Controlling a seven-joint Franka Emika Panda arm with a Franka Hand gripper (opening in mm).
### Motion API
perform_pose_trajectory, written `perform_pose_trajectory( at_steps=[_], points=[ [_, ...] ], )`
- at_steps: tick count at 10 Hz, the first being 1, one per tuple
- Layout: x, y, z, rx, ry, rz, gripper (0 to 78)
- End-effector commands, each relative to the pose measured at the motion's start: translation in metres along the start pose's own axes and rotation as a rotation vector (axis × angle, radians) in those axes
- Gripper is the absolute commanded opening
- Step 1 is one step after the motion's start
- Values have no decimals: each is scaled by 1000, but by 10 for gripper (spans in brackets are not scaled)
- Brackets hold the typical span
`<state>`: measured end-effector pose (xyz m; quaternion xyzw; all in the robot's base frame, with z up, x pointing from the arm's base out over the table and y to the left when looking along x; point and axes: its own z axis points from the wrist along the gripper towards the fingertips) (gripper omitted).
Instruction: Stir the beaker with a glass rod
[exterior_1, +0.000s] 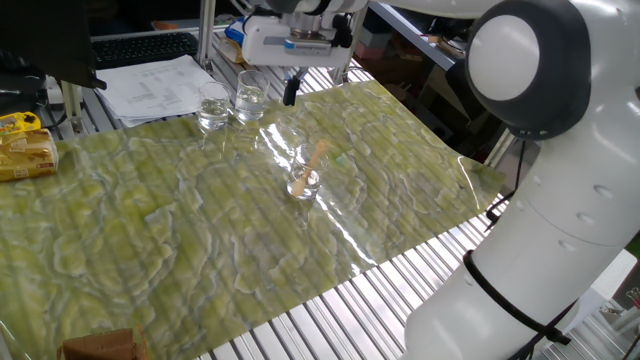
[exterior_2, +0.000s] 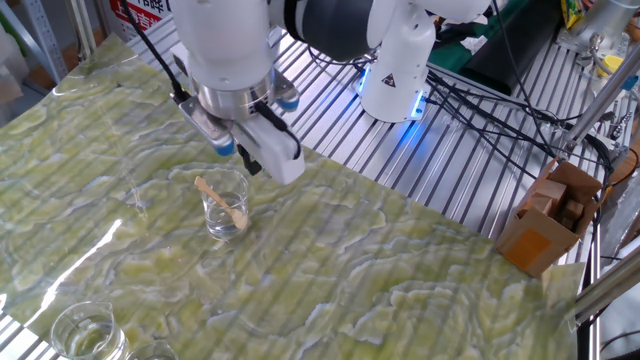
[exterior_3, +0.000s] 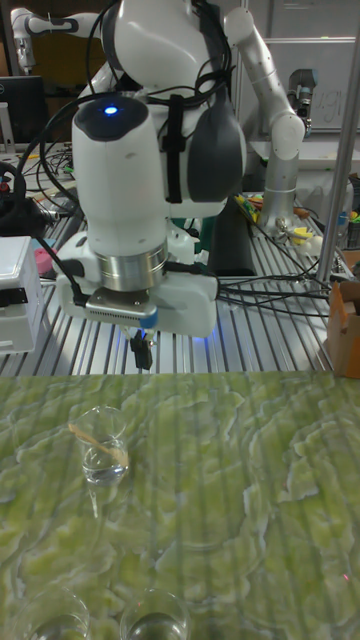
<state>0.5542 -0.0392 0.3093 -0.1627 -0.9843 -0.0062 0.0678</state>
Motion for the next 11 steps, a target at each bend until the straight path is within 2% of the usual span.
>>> perform_pose_trajectory(
  at_steps=[1,3,4,8,9,11],
  points=[
    [0,0,-2,-4,4,91,0],
    [0,0,-2,-7,5,103,0],
    [-5,-4,3,-5,3,108,0],
    [-29,-28,24,12,-23,105,0],
    [-41,-40,32,12,-36,80,0],
    [-55,-44,36,17,-41,67,0]
  ],
)
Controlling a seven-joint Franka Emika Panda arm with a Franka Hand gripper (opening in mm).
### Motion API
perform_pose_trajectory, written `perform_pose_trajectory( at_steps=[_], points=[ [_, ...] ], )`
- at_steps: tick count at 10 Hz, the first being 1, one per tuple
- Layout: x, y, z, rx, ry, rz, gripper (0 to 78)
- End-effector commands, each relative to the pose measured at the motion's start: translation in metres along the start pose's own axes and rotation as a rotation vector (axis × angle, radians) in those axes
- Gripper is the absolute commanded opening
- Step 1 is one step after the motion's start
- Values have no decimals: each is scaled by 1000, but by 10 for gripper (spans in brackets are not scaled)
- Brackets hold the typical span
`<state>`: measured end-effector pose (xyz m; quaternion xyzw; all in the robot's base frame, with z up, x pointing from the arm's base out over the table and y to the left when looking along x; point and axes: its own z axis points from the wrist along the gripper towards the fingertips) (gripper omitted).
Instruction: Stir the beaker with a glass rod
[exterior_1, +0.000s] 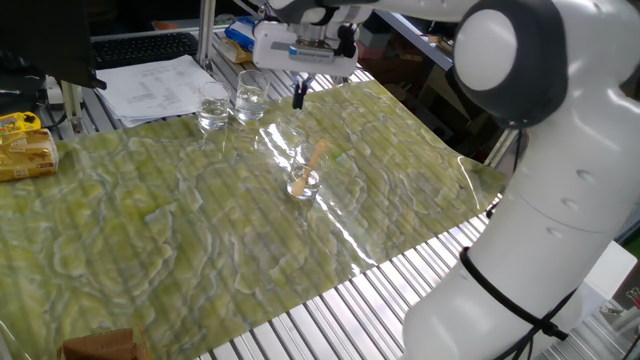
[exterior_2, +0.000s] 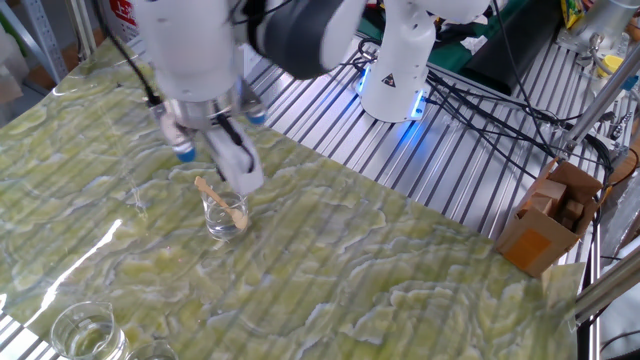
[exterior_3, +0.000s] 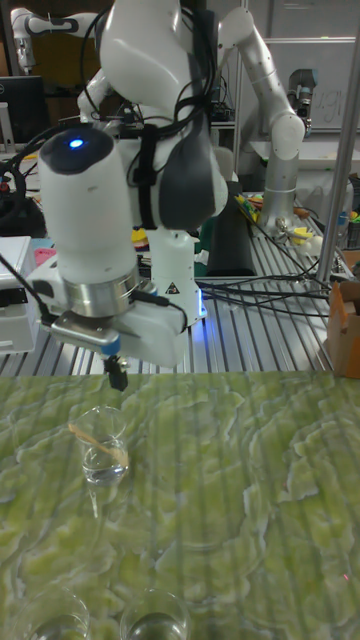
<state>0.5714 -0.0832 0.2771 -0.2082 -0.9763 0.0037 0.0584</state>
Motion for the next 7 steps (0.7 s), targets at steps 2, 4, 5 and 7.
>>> perform_pose_trajectory(
  at_steps=[2,4,5,7],
  points=[
    [-26,-8,10,2,-23,-38,0],
    [-31,-10,15,-10,-25,-32,0],
    [-31,-10,15,-12,-28,-33,0],
    [-31,-10,16,-6,-25,-44,0]
  ],
)
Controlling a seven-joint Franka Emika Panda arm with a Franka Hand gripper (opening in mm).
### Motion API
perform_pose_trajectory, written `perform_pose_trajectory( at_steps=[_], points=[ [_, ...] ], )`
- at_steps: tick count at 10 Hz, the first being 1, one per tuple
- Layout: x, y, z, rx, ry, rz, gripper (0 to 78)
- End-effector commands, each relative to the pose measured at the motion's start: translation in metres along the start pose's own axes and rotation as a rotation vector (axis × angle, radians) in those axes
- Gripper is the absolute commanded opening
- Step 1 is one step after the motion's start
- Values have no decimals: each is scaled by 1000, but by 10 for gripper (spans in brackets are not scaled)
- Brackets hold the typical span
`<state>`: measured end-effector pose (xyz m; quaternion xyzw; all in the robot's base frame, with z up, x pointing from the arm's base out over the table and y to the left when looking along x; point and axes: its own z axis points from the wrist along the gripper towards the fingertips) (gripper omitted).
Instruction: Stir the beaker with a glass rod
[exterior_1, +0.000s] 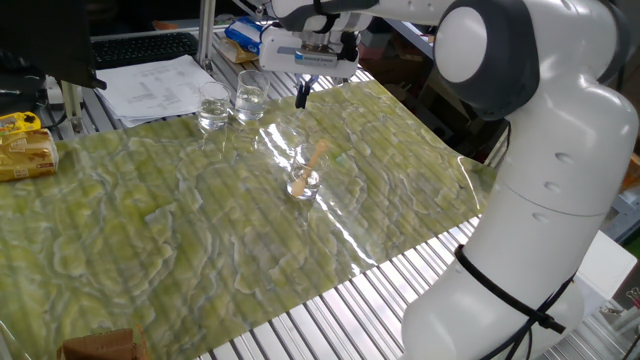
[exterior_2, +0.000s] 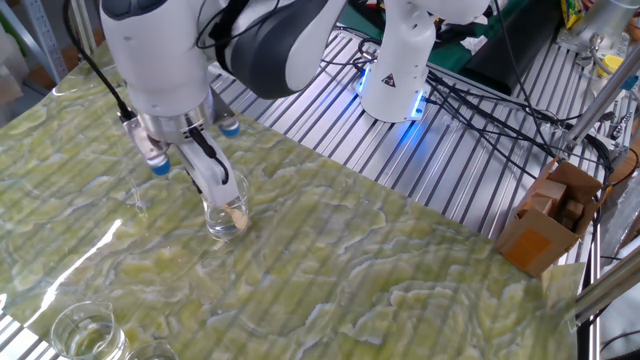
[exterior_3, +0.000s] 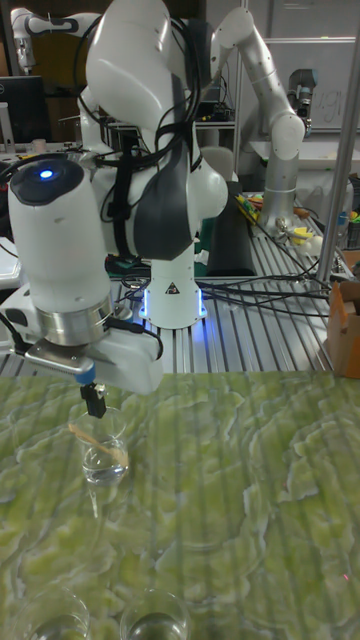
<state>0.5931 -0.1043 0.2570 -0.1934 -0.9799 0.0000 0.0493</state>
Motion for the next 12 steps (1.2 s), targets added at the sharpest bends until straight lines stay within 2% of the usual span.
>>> perform_pose_trajectory(
  at_steps=[1,5,8,12],
  points=[
    [-1,0,-1,9,-11,-10,0],
    [-1,0,-1,25,-9,30,0],
    [-1,-1,-1,10,-3,-7,0],
    [1,-25,14,6,-12,-88,0]
  ],
)
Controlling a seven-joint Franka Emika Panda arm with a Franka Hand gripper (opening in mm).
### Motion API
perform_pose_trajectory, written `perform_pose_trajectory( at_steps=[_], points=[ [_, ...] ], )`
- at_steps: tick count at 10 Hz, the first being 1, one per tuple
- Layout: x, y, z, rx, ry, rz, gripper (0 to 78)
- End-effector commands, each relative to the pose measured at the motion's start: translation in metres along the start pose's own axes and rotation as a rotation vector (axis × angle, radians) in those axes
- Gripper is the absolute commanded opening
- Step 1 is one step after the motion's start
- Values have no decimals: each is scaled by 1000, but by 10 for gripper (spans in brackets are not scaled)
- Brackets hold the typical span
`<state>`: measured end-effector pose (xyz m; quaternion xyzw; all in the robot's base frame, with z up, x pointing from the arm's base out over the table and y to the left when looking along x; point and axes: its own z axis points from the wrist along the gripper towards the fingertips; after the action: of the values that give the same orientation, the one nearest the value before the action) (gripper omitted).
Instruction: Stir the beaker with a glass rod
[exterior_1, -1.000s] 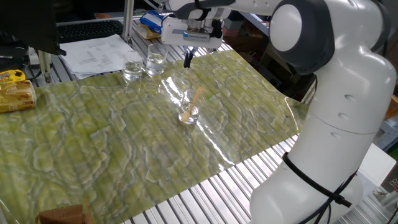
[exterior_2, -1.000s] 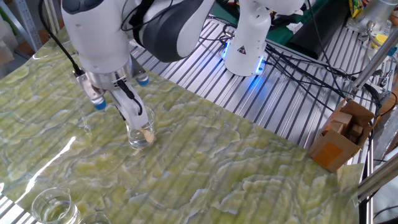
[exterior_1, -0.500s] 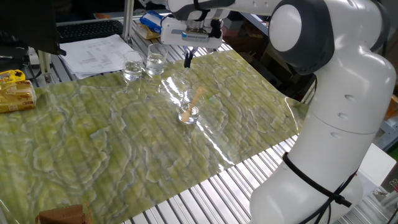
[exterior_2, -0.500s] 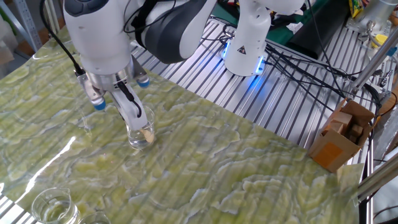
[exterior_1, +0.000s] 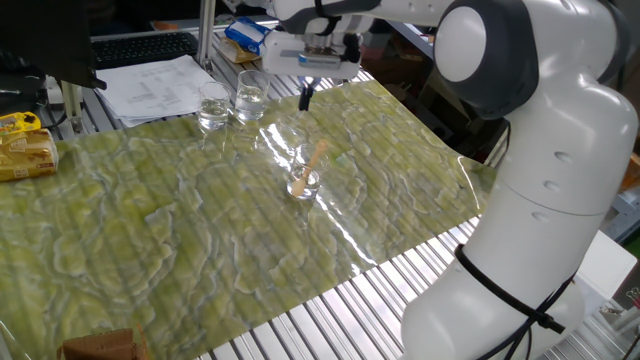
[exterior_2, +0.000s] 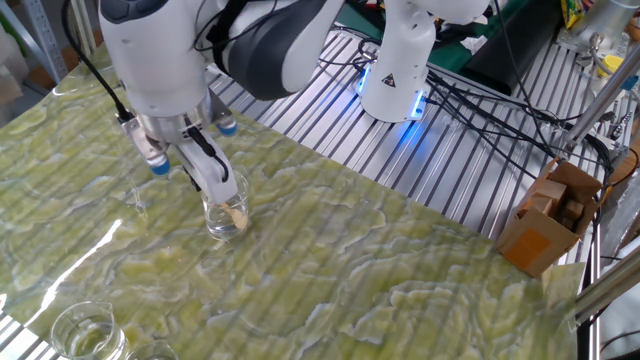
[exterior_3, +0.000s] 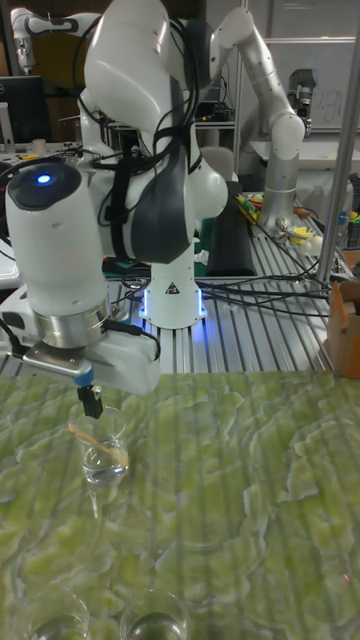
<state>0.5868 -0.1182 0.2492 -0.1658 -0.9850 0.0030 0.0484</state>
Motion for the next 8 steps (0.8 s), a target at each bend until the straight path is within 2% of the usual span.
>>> perform_pose_trajectory(
  at_steps=[1,8],
  points=[
    [3,-15,10,-4,-15,-46,0],
    [15,-43,31,-13,-40,-121,0]
  ],
)
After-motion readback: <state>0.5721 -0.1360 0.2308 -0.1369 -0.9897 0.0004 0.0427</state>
